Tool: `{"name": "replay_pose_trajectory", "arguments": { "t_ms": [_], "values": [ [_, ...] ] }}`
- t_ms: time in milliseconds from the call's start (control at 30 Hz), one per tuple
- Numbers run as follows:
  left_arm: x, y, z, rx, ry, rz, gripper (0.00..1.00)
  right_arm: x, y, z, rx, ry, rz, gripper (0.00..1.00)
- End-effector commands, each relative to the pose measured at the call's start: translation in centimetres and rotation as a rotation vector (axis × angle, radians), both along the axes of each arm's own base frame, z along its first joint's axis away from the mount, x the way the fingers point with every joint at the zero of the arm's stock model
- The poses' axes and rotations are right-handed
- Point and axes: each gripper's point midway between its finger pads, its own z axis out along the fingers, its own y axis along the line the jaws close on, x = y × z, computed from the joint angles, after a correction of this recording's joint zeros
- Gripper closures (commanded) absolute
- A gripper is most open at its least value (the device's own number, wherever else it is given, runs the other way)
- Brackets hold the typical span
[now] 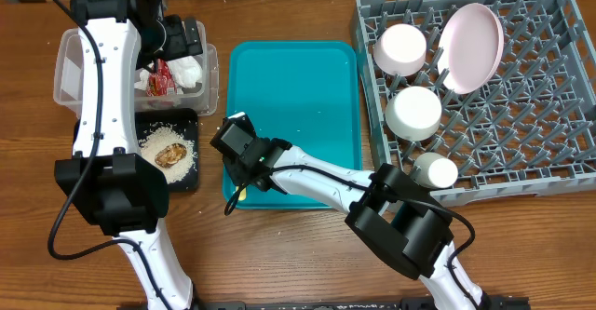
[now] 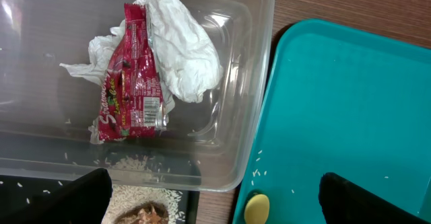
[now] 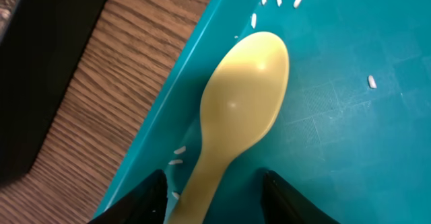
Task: Sort waste into correct bins and load items into the dishwasher
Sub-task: 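Grasp the yellow spoon and lay it in the dish rack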
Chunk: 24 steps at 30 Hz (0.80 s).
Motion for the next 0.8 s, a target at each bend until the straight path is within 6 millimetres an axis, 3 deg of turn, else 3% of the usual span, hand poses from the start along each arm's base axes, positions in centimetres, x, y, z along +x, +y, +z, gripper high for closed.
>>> {"name": "replay_pose_trajectory", "arguments": {
  "t_ms": [0,133,400,567,667,767],
  "values": [
    [0.1,-0.2,2.3,-0.005,-0.057,0.004,0.00,-0.5,-0.3,-1.3,-0.045,0.020,0.014,0.56],
    [0.1,-0.2,2.3,-0.005,-0.057,0.004,0.00,-1.9,-0.9,-1.7,-0.076,0.089,0.026,0.80],
    [0.1,-0.2,2.3,-0.005,-0.057,0.004,0.00,-2.8,-1.8,-1.1,-0.118,0.163,0.027,0.93],
    [0.1,-0.2,2.3,-0.005,-0.057,0.004,0.00,-1.7,-2.9,2.3,-0.143,0.172,0.023,0.96],
    [0.1,-0.2,2.3,-0.005,-0.057,0.004,0.00,-0.4,-3.7,5.9,-0.125,0.152,0.013,0.96],
    [0.1,-0.2,2.3,-0.005,-0.057,0.004,0.00,1.5,-5.2,11.1,-0.081,0.104,-0.009,0.96]
  ]
}}
